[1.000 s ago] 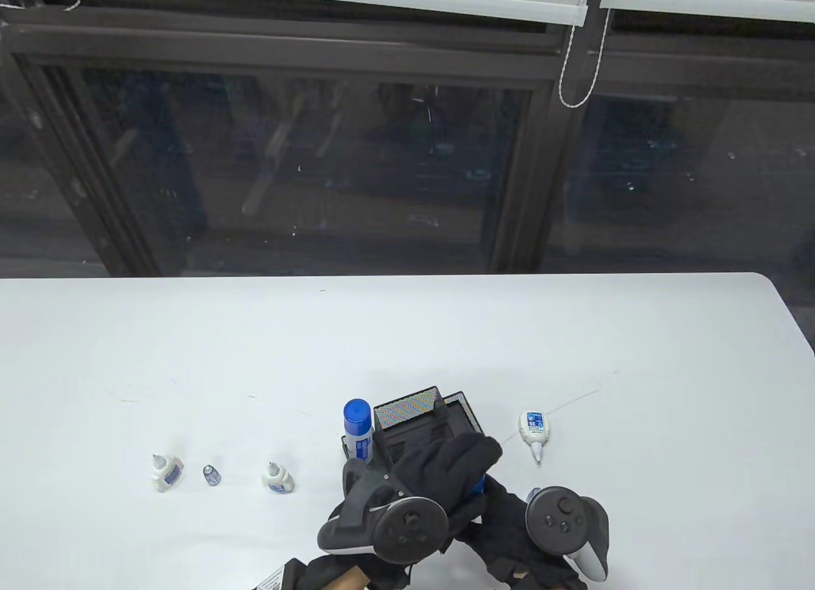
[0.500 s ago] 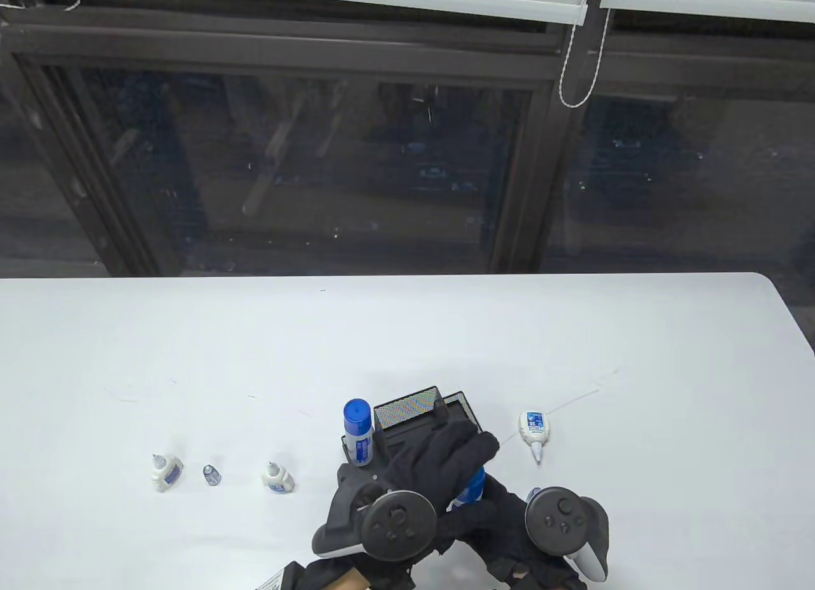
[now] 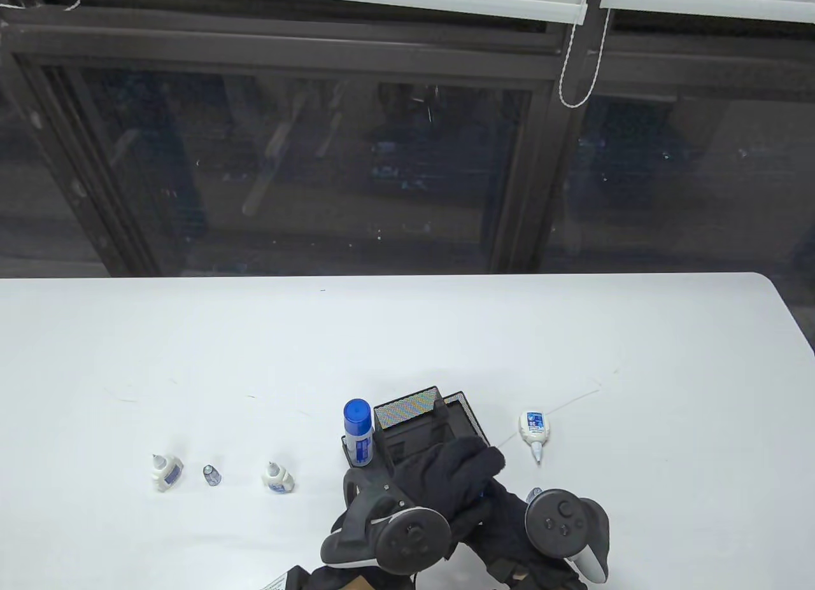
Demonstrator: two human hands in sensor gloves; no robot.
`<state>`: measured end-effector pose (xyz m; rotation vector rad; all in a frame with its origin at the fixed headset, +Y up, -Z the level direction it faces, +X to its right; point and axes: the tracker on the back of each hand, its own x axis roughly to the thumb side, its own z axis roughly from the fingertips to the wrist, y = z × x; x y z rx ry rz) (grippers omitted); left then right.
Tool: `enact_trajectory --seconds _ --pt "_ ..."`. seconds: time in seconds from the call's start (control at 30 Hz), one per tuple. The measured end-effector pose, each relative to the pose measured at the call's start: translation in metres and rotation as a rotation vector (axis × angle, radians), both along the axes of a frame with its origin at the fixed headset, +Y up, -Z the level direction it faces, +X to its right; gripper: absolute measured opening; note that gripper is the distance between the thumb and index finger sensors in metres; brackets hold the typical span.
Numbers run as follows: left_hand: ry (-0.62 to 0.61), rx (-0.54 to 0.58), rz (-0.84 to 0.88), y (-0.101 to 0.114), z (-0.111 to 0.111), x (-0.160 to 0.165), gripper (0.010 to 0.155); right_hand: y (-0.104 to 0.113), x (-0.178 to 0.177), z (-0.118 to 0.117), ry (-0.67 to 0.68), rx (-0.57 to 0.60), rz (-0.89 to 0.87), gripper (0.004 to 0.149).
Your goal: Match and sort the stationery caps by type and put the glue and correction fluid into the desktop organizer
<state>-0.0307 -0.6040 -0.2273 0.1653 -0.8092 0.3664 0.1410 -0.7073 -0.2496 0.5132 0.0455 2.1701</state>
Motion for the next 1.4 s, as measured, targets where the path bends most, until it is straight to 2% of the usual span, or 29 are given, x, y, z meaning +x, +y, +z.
enact_trajectory --seconds 0.07,0.1,0.13,0.17,0.2,0.27,0.3,0.37,0.43,0.47,0.5,0.57,0.6,0.63,0.73,0.77,0.8,0.87,0.9,0.97,1.03,1.07,1.13,1.2,1.23,1.27,1.33,1.37,1.4 --pt "0.077 0.068 -0.014 -0.001 0.001 -0.001 0.084 0.0 0.0 0.001 -0.003 0.004 -0.005 0.069" --pt "0.14 0.127 0.017 -0.002 0.003 -0.001 0.088 0.001 0.0 0.001 -0.006 0.009 0.003 0.07" --pt "0.205 0.169 0.055 -0.001 0.003 -0.003 0.086 0.001 0.0 0.001 -0.006 0.012 0.006 0.069" --pt "0.214 0.174 0.07 -0.001 0.004 -0.004 0.08 0.001 0.0 0.001 -0.007 0.013 0.005 0.07" --pt "0.185 0.151 0.077 0.0 0.003 -0.005 0.069 0.001 0.0 0.001 -0.001 0.014 0.003 0.069" --pt "0.123 0.084 0.063 0.002 0.002 -0.005 0.061 0.001 0.0 0.001 -0.009 0.014 0.01 0.07" --pt "0.054 0.047 0.053 0.002 0.002 -0.004 0.06 0.001 0.0 0.001 -0.011 0.013 0.005 0.069" --pt "0.069 0.03 0.03 0.0 0.005 -0.001 0.069 0.0 0.0 0.001 -0.002 0.003 -0.008 0.07" --pt "0.192 0.184 0.036 -0.001 0.007 -0.001 0.081 0.001 -0.001 0.001 -0.002 0.009 0.002 0.069" --pt "0.23 0.219 0.057 -0.001 0.008 -0.001 0.078 0.001 -0.002 0.001 -0.001 0.011 0.007 0.069" --pt "0.226 0.219 0.072 -0.001 0.007 -0.002 0.07 0.001 -0.002 0.002 0.005 0.013 0.008 0.069" --pt "0.145 0.113 0.032 0.002 0.006 0.0 0.059 0.001 -0.003 0.001 0.001 0.009 0.012 0.069" --pt "0.072 0.052 0.033 0.002 0.007 0.001 0.061 0.0 -0.004 0.0 0.001 -0.002 -0.002 0.069" --pt "0.063 0.046 0.041 0.002 0.009 0.003 0.064 0.0 -0.004 0.0 0.004 -0.003 -0.015 0.069" --pt "0.235 0.235 -0.018 0.004 0.016 0.003 0.079 0.0 -0.004 0.0 0.005 -0.001 -0.014 0.07" --pt "0.262 0.266 -0.004 0.004 0.017 0.002 0.078 0.0 -0.004 0.001 0.006 0.0 -0.013 0.069" --pt "0.268 0.279 0.019 0.005 0.016 0.001 0.069 0.0 -0.004 0.001 0.011 0.001 -0.014 0.069" --pt "0.179 0.185 -0.001 0.007 0.014 0.001 0.056 0.0 -0.005 0.001 0.015 0.002 -0.004 0.069" --pt "0.065 0.099 -0.02 0.007 0.012 0.002 0.057 0.0 -0.005 0.001 0.015 -0.002 -0.009 0.069" --pt "0.092 0.037 -0.041 0.005 0.011 0.003 0.067 0.0 -0.005 0.001 0.021 -0.01 -0.029 0.069" --pt "0.176 0.157 -0.022 0.002 0.011 0.001 0.08 0.0 -0.006 0.001 0.023 -0.009 -0.027 0.069" --pt "0.24 0.228 0.028 0.002 0.011 -0.001 0.076 0.0 -0.006 0.001 0.021 -0.005 -0.021 0.069" --pt "0.214 0.184 0.013 0.004 0.009 -0.002 0.06 0.0 -0.007 0.001 0.025 0.003 -0.001 0.069" --pt "0.101 0.063 -0.041 0.004 0.008 -0.001 0.059 -0.002 -0.009 0.001 0.021 -0.004 0.003 0.069" --pt "0.072 0.029 -0.051 0.004 0.009 0.0 0.063 -0.003 -0.01 0.0 0.032 -0.016 -0.012 0.069" --pt "0.097 0.035 -0.084 0.003 0.009 -0.001 0.069 -0.003 -0.011 0.0 0.039 -0.026 -0.023 0.069" --pt "0.211 0.149 -0.063 0.003 0.01 -0.004 0.078 -0.004 -0.011 0.0 0.039 -0.024 -0.028 0.069" --pt "0.261 0.212 -0.031 0.003 0.01 -0.006 0.073 -0.003 -0.011 0.001 0.036 -0.019 -0.021 0.069" --pt "0.238 0.196 -0.03 0.004 0.009 -0.006 0.067 -0.003 -0.011 0.001 0.033 -0.014 -0.019 0.069"
